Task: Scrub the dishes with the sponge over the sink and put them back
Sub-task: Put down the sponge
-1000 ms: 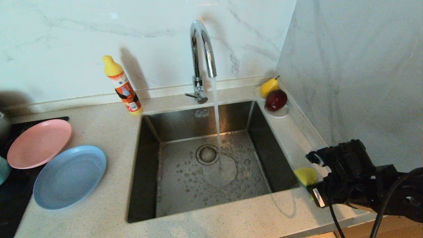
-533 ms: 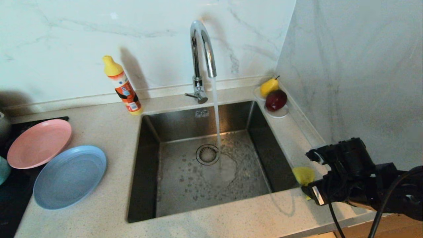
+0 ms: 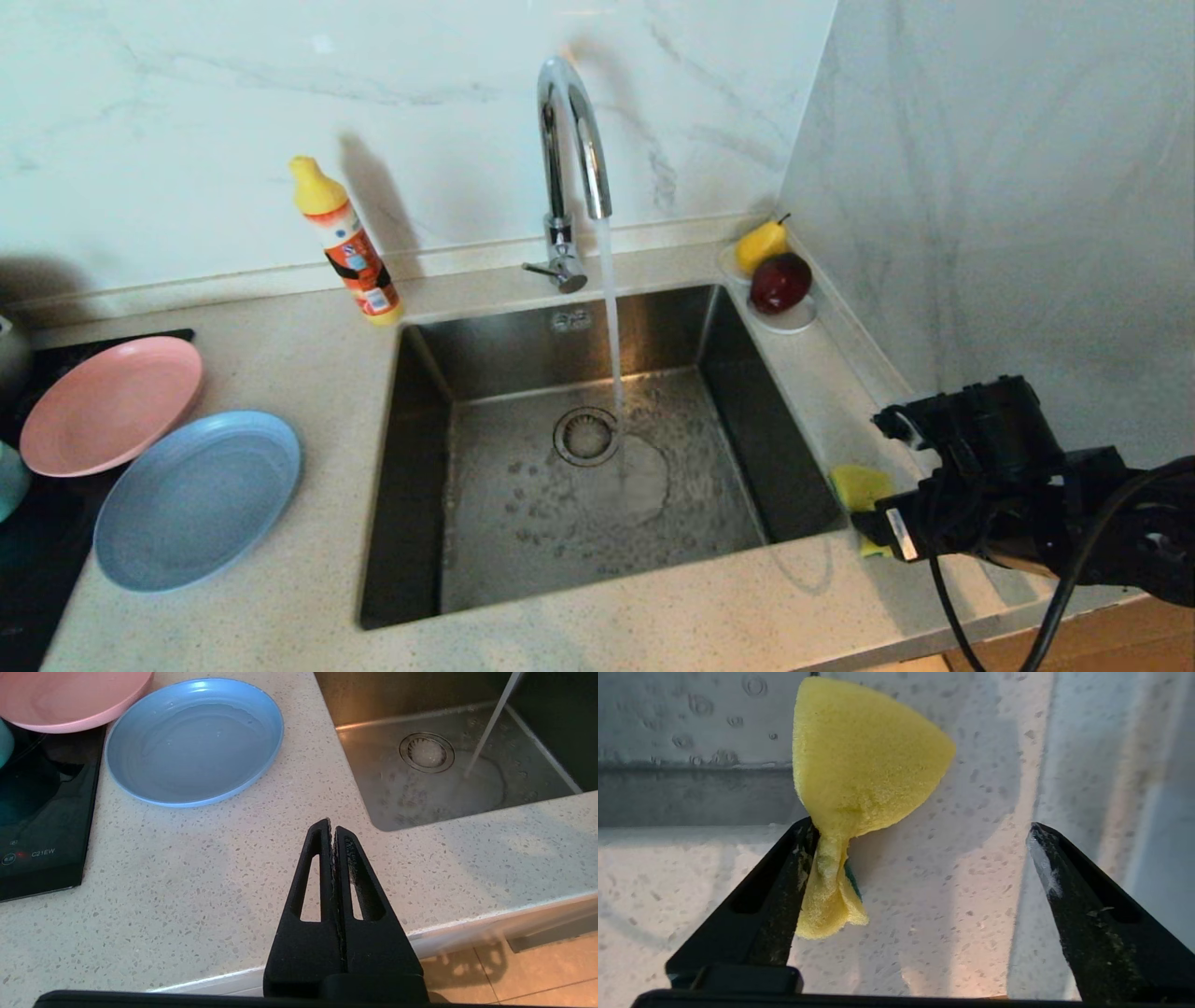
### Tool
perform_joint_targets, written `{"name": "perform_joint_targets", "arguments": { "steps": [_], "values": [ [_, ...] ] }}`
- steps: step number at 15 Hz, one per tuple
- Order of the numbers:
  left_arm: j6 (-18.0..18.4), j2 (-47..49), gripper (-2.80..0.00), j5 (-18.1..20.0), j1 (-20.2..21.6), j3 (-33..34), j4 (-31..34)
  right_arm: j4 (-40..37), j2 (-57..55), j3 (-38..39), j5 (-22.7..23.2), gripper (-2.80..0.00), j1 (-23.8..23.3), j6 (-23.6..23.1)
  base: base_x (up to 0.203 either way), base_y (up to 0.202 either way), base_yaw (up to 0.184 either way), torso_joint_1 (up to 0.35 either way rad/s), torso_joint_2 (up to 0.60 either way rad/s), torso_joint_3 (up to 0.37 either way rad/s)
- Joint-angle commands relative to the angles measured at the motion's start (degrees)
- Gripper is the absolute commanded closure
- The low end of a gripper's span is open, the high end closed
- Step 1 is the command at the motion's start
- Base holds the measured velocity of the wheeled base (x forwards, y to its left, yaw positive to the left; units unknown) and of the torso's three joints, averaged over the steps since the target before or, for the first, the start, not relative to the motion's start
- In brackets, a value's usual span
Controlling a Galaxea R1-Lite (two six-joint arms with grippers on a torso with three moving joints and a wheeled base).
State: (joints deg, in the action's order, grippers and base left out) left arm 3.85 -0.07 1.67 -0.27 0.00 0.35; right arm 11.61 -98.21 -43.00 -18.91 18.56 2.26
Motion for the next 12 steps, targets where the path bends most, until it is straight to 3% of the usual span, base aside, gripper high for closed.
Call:
{"name": "perform_joint_targets", "arguments": {
  "steps": [1,11,12],
  "values": [
    [0.01,-0.01,0.0,0.0,0.0,0.35,0.01,0.08,0.47,0.1,-0.16,-2.8,-0.88,-0.06,0.0,0.0,0.0,0.0,0.0,0.0],
    [0.01,-0.01,0.0,0.02,0.0,0.32,0.01,0.08,1.53,0.81,-1.12,-2.8,-0.19,0.12,0.0,0.0,0.0,0.0,0.0,0.0],
    [0.01,-0.01,0.0,0.0,0.0,0.35,0.01,0.0,1.62,0.9,-1.12,0.0,-0.1,0.12,0.0,0.0,0.0,0.0,0.0,0.0]
  ]
}}
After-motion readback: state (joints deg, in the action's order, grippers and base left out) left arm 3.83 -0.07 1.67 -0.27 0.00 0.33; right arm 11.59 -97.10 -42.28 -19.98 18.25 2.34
